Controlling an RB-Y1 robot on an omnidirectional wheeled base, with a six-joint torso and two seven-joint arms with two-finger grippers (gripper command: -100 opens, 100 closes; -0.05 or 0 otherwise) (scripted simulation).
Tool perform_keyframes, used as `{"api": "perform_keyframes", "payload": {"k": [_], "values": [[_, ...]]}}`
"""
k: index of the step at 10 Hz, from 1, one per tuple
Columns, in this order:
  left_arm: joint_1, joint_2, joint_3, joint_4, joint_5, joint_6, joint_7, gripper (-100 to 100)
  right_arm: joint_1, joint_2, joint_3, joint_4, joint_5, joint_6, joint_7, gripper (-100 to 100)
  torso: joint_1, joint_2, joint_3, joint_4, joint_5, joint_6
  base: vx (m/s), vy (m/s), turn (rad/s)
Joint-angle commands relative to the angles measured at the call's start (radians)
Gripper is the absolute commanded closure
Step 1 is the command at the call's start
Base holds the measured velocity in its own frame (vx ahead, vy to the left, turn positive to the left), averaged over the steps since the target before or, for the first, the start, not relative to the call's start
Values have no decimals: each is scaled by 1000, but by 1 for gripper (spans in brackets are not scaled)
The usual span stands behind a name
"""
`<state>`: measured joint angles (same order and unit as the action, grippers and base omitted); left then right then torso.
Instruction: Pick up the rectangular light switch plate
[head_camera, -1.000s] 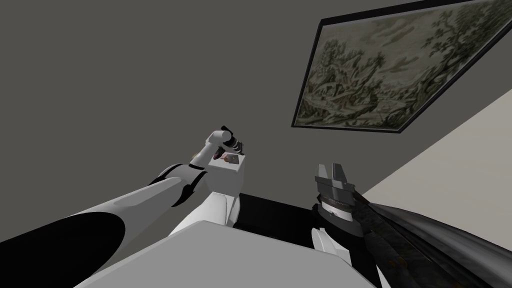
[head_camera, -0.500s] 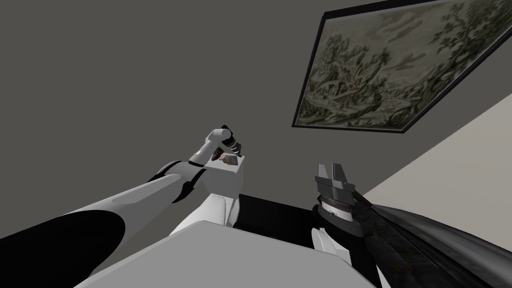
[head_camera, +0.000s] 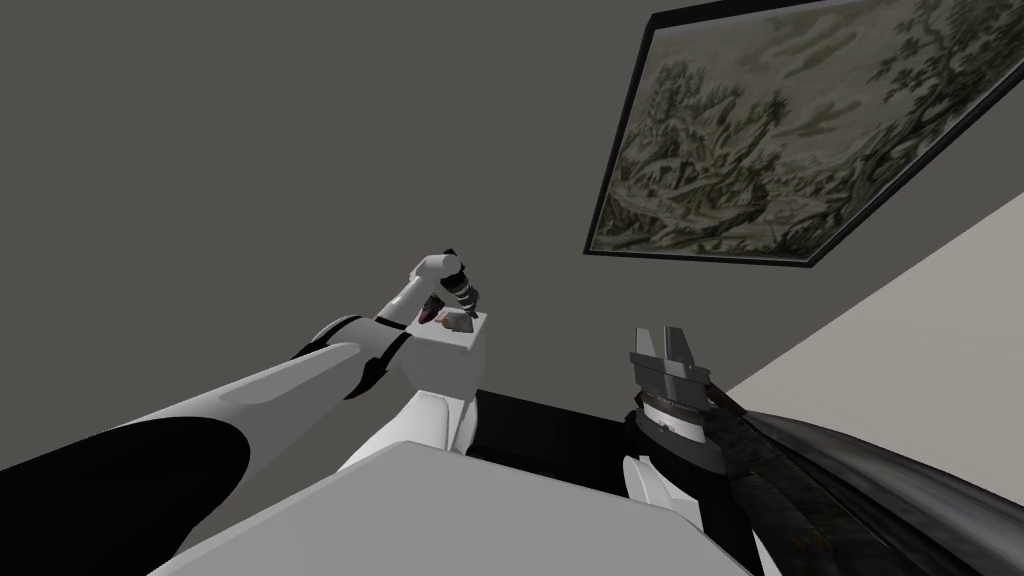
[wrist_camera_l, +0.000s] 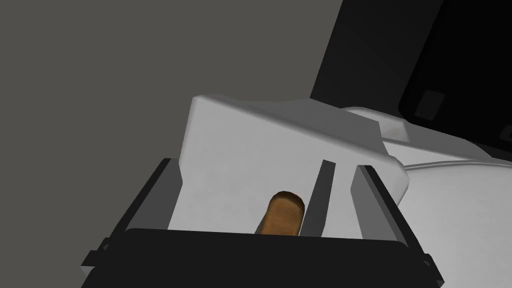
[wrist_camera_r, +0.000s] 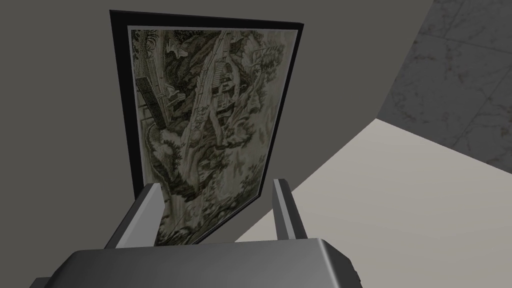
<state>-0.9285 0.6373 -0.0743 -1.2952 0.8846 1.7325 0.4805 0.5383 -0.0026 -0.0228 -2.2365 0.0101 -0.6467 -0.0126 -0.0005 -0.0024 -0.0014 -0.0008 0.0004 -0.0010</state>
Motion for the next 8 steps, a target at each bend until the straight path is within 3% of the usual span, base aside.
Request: {"api": "perform_keyframes", "payload": {"k": [1,8], "values": [[-10,7,-4,20,6,43,-5,-100,0,0,0,0,0,0,0,0,0,0,0,0,0,0,28,-10,-11],[-50,37,-26,84,33,237,-7,-100,0,0,0,0,0,0,0,0,0,0,0,0,0,0,29,-7,-8]]}}
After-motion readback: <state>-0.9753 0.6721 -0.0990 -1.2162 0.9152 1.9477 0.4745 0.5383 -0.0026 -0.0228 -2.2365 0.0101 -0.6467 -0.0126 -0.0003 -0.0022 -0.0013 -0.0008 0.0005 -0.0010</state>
